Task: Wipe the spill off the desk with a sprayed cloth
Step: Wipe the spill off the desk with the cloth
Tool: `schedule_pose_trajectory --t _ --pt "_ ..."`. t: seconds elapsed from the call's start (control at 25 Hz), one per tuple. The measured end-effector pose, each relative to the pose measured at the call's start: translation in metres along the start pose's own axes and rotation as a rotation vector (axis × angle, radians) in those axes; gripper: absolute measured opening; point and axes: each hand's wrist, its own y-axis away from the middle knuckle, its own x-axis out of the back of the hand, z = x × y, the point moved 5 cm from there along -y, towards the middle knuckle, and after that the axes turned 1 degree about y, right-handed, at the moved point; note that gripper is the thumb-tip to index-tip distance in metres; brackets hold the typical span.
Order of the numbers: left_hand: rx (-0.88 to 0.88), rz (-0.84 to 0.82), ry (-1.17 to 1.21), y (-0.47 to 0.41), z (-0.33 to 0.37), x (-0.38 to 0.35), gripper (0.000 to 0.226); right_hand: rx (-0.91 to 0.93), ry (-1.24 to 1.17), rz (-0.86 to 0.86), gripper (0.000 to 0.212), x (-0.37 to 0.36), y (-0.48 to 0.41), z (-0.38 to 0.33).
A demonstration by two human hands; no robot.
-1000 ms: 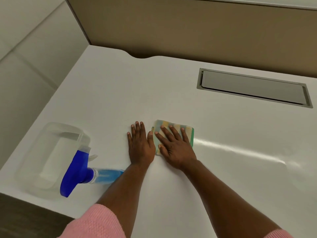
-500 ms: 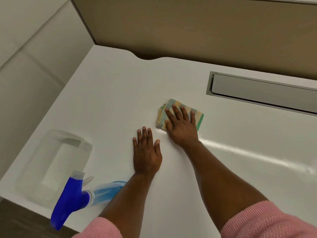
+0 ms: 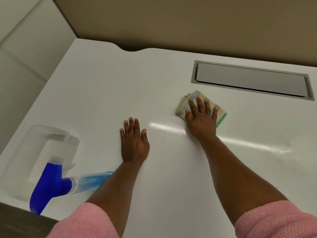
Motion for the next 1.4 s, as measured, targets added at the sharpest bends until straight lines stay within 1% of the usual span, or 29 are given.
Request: schedule_pose_trajectory --t 0.16,0.24,0.36,0.48,0.6,0.76,0.84,0.92,1.04,1.24,1.32,1.4 --pt "-0.016 0.018 0.0 0.003 0.003 0.004 0.064 -0.149 0.011 0.037 0.055 0.021 0.037 0.071" --pt "-0.032 0.021 0.005 0.005 0.004 0.005 0.064 -0.207 0.025 0.049 0.056 0.027 0.061 0.095" --pt "-0.064 0.028 0.025 0.009 0.005 0.006 0.063 -0.256 0.022 0.039 0.056 0.027 0.089 0.106" --pt "-0.071 0.009 0.085 0.022 0.005 0.004 0.058 -0.267 0.001 0.032 0.057 0.02 0.113 0.09" --pt "-0.118 -0.036 0.165 0.035 0.008 0.002 0.057 -0.2 0.0 0.038 0.056 0.006 0.142 0.052" --pt "-0.132 -0.06 0.316 0.047 0.013 0.007 0.056 -0.012 -0.004 0.006 0.056 -0.019 0.172 -0.025" --pt "-0.138 -0.079 0.324 0.054 0.014 0.01 0.057 0.111 -0.03 -0.051 0.056 -0.033 0.187 -0.06" --pt "-0.139 -0.116 0.29 0.059 0.013 0.01 0.059 0.223 -0.032 -0.097 0.056 -0.043 0.203 -0.08" --pt "-0.169 -0.177 0.226 0.069 0.016 0.009 0.06 0.312 -0.012 -0.137 0.061 -0.045 0.227 -0.08" --pt "-0.276 -0.232 0.219 0.097 0.039 0.012 0.059 0.385 0.011 -0.218 0.088 -0.041 0.274 -0.06" --pt "-0.3 -0.259 0.21 0.108 0.044 0.013 0.059 0.384 0.015 -0.24 0.088 -0.038 0.291 -0.047" --pt "-0.314 -0.287 0.218 0.117 0.05 0.016 0.059 0.341 0.001 -0.221 0.079 -0.027 0.301 -0.034"
